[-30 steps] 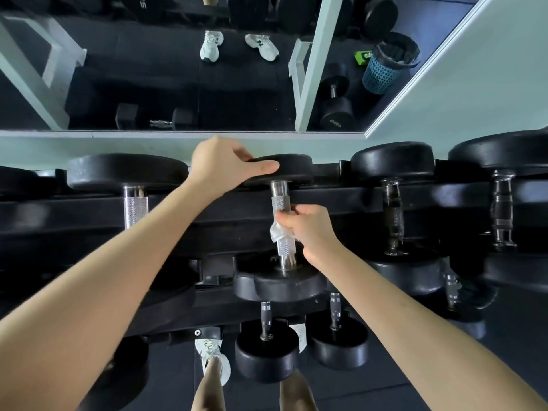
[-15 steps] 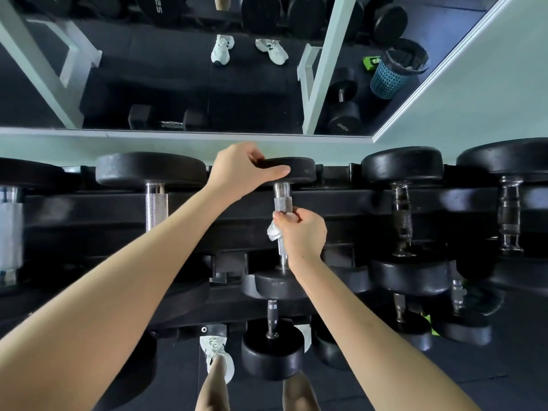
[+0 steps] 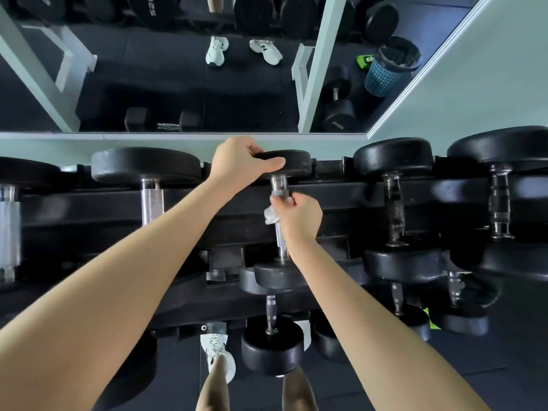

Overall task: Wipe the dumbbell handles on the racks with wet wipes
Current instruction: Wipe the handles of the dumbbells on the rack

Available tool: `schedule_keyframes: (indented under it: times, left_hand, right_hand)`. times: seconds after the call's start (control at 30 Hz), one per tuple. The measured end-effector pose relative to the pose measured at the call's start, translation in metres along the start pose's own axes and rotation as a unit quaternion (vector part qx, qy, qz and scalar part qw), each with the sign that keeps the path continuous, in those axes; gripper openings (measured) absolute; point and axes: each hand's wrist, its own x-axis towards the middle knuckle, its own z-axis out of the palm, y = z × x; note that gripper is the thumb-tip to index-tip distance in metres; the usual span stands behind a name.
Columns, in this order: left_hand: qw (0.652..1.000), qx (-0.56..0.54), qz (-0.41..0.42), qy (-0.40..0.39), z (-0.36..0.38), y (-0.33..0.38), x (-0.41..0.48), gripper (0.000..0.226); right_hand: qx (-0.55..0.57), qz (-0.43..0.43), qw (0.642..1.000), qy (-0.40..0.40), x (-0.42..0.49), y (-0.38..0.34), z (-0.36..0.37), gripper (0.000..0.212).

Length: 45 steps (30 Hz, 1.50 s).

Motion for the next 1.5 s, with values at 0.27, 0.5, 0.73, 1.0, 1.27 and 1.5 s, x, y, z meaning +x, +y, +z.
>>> schedule_keyframes:
  times: [0.27, 0.5, 0.73, 1.0, 1.27, 1.5]
  left_hand:
    - [1.0, -0.01, 0.005, 0.007, 0.001, -0.002, -0.002, 0.043]
    - [1.0, -0.018, 0.0, 0.001, 0.001, -0.001, -0.003, 0.042]
    - [1.0, -0.015, 0.001, 0.003, 0.003, -0.002, -0.002, 0.04]
    - [1.0, -0.029, 0.006, 0.002, 0.005, -0.006, 0.002, 0.038]
    - [0.999, -0.034, 0.002, 0.001, 0.005, -0.007, 0.002, 0.038]
    - [1.0, -0.028, 0.002, 0.004, 0.005, -0.005, 0.0, 0.039]
  right_hand:
    - [-0.273, -0.164, 0.942, -0.108, -0.021, 0.02, -0.007, 0.053]
    - [-0.359, -0.208, 0.892, -0.178, -0.03, 0.03, -0.033, 0.074]
    - [-0.219, -0.211, 0.95, 0.068, -0.022, 0.038, -0.028, 0.014]
    - [-0.126, -0.18, 0.975, 0.009, -0.011, 0.011, -0.017, 0.018]
    - [-0.145, -0.183, 0.972, 0.016, -0.017, 0.03, -0.012, 0.016]
    - [-0.176, -0.255, 0.951, 0.001, 0.009, 0.005, -0.011, 0.014]
